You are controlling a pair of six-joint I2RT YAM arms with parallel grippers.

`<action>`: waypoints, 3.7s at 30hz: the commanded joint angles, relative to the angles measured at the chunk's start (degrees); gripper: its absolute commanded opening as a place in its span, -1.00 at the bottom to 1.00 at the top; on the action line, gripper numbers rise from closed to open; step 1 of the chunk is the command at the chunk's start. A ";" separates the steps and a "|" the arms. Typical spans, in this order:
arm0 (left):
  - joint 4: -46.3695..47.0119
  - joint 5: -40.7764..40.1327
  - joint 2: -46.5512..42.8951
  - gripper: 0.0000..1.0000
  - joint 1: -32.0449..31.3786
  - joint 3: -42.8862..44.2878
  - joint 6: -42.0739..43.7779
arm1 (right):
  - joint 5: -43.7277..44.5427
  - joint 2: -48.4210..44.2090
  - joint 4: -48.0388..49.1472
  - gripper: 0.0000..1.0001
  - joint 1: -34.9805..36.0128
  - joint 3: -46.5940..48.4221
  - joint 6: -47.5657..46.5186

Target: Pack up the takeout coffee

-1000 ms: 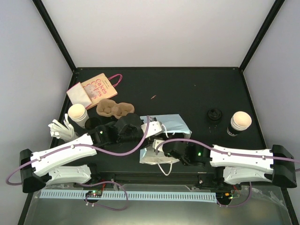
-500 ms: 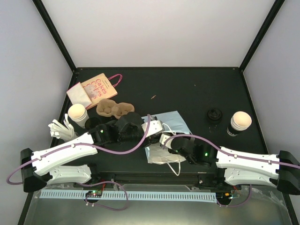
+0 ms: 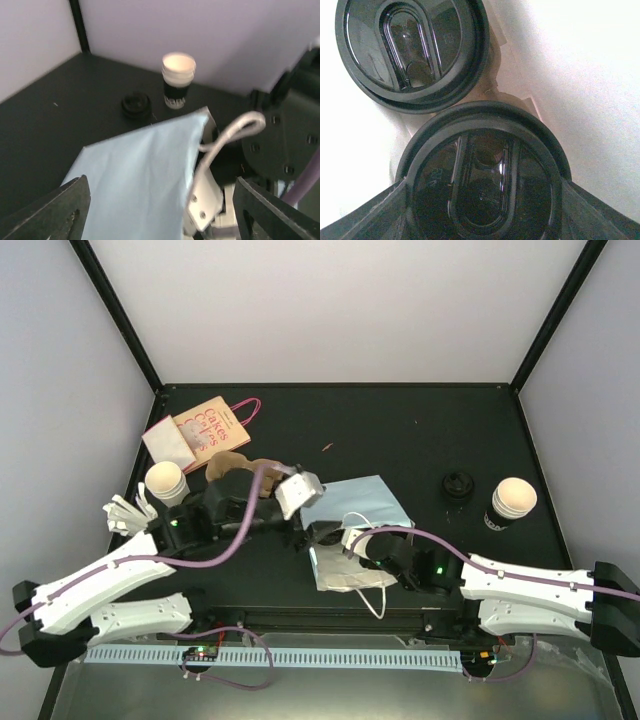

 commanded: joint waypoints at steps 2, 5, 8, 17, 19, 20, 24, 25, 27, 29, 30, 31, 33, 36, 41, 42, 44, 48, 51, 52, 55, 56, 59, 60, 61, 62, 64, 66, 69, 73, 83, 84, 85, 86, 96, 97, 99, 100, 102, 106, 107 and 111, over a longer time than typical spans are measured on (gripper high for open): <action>-0.35 6.27 -1.48 0.68 8.37 7.14 -7.60 | 0.84 -1.34 3.28 -0.98 -0.39 -0.52 0.33; -2.94 7.55 0.98 0.68 17.37 8.96 -11.79 | 0.81 -1.78 3.73 -0.98 -0.44 -0.82 0.38; -6.75 8.27 7.35 0.62 26.81 11.77 -15.57 | 0.42 -2.23 3.95 -0.98 -0.44 -1.01 0.42; -2.27 15.41 33.98 0.39 34.74 18.48 -14.08 | -2.19 -1.84 4.21 -0.98 -0.89 -1.16 -0.10; -3.79 15.50 39.90 0.38 34.72 23.30 -13.01 | -2.62 -1.74 3.72 -0.98 -1.11 -0.94 -0.29; -4.72 16.38 42.59 0.37 34.72 25.55 -12.55 | -2.74 -1.72 3.47 -0.98 -1.17 -0.84 -0.48; -7.74 19.74 51.17 0.29 33.33 32.22 -11.78 | -3.51 -1.99 3.49 -0.98 -1.53 -1.11 -2.03; -6.97 20.27 52.00 0.29 32.73 32.37 -11.39 | -3.53 -2.06 3.67 -0.98 -1.54 -1.20 -2.39; -5.06 21.17 53.40 0.29 31.68 32.35 -10.59 | -3.28 -1.66 3.90 -0.98 -1.69 -1.19 -2.76; -2.93 22.37 55.29 0.29 31.01 32.60 -9.68 | -2.85 -1.14 4.02 -0.98 -1.81 -0.95 -3.09; -2.82 22.98 56.70 0.29 30.95 33.29 -9.58 | -2.70 -0.86 3.99 -0.98 -1.85 -0.85 -3.25; -3.21 23.75 58.25 0.29 30.95 34.48 -9.46 | -2.60 -0.66 3.96 -0.98 -1.87 -0.76 -3.38; -4.44 25.65 61.48 0.28 30.93 37.14 -8.71 | -2.72 -0.17 3.98 -0.98 -1.89 -0.58 -3.64; -5.78 28.21 65.85 0.28 30.85 40.80 -6.47 | -2.78 0.36 4.09 -0.98 -1.93 -0.49 -3.91; -7.93 29.20 70.07 0.28 30.85 45.13 -3.62 | -2.68 1.49 2.88 -0.98 -1.98 0.12 -4.20; -8.08 29.82 70.65 0.27 30.87 45.44 -3.60 | -2.68 1.55 2.79 -0.98 -1.99 0.09 -4.26; -8.30 31.67 71.42 0.24 30.80 45.58 -3.68 | -2.68 1.75 2.84 -0.98 -2.08 -0.11 -4.41; -7.60 35.25 72.26 0.17 30.33 43.98 -3.42 | -3.00 2.56 3.19 -0.98 -2.76 -0.05 -4.82; -6.04 38.98 72.31 0.10 29.69 41.63 -3.30 | -3.56 3.19 2.95 -0.98 -3.34 0.43 -5.30; -5.70 39.66 72.34 0.09 29.49 40.99 -3.33 | -3.68 3.33 2.76 -0.98 -3.51 0.55 -5.44; -4.73 40.88 72.22 0.05 29.34 39.42 -3.46 | -4.25 3.77 1.73 -0.97 -3.58 1.24 -5.28; -4.37 41.20 72.15 0.04 29.28 38.91 -3.50 | -4.34 3.86 1.38 -0.98 -3.63 1.34 -5.18; -3.97 41.42 71.81 0.02 29.34 37.83 -3.42 | -4.75 4.13 -0.91 -0.96 -3.64 1.83 -4.76; -3.92 41.52 71.78 0.02 29.32 37.55 -3.25 | -4.92 4.15 -1.89 -0.95 -3.64 2.07 -4.65; -3.96 41.50 71.71 0.02 29.29 37.31 -3.20 | -5.22 4.16 -2.94 -0.92 -3.64 2.25 -4.68; -4.01 41.51 71.71 0.02 29.29 37.18 -3.09 | -5.44 4.16 -4.00 -0.87 -3.64 2.28 -4.73; -4.10 41.62 71.75 0.01 29.27 37.06 -2.94 | -5.30 4.26 -5.59 -0.80 -3.64 2.56 -4.72; -4.10 41.81 71.83 0.02 29.31 37.01 -2.81 | -5.25 4.37 -6.66 -0.71 -3.69 2.81 -4.72; -4.18 42.12 71.98 0.02 29.29 37.00 -2.80 | -5.05 4.27 -7.68 -0.25 -3.65 3.22 -4.59; -4.70 42.14 71.94 0.01 29.29 36.87 -2.58 | -5.31 4.29 -9.15 0.05 -3.67 3.95 -4.81; -5.32 42.11 71.52 0.01 29.28 36.50 -2.32 | -8.33 3.97 -10.51 0.88 -3.69 4.59 -5.84; -5.34 42.05 71.54 0.01 29.31 36.44 -2.28 | -8.38 4.04 -10.68 0.91 -3.67 4.68 -6.00; -5.34 42.00 71.55 0.01 29.32 36.37 -2.28 | -8.39 4.16 -10.99 0.91 -3.71 4.82 -6.16; -5.34 41.99 71.56 0.00 29.29 36.24 -2.27 | -8.39 4.31 -11.28 0.90 -3.64 4.94 -6.30; -5.38 42.35 71.41 0.00 29.27 36.12 -2.36 | -6.82 5.65 -11.11 0.56 -3.65 4.95 -6.83; -5.48 42.55 71.39 0.01 29.27 36.17 -2.41 | -6.33 5.53 -10.83 0.52 -3.66 4.89 -6.83; -5.46 42.97 71.36 0.00 29.31 36.14 -2.45 | -5.80 5.04 -10.20 0.48 -3.67 4.73 -6.71; -5.48 43.17 71.38 0.00 29.27 36.12 -2.45 | -5.62 4.84 -9.85 0.44 -3.65 4.63 -6.62; -5.39 43.42 71.37 0.00 29.35 36.14 -2.58 | -5.18 4.58 -9.44 0.35 -3.64 4.62 -6.38; -5.25 44.27 71.74 0.00 29.27 36.12 -2.71 | -4.03 4.26 -9.43 0.34 -3.64 4.66 -5.74; -5.25 44.58 71.85 0.00 29.27 36.17 -2.73 | -3.44 4.10 -9.25 0.34 -3.69 4.58 -5.65; -5.46 45.33 72.30 0.00 29.28 36.31 -2.65 | -0.13 3.09 -7.40 0.24 -3.70 4.00 -5.66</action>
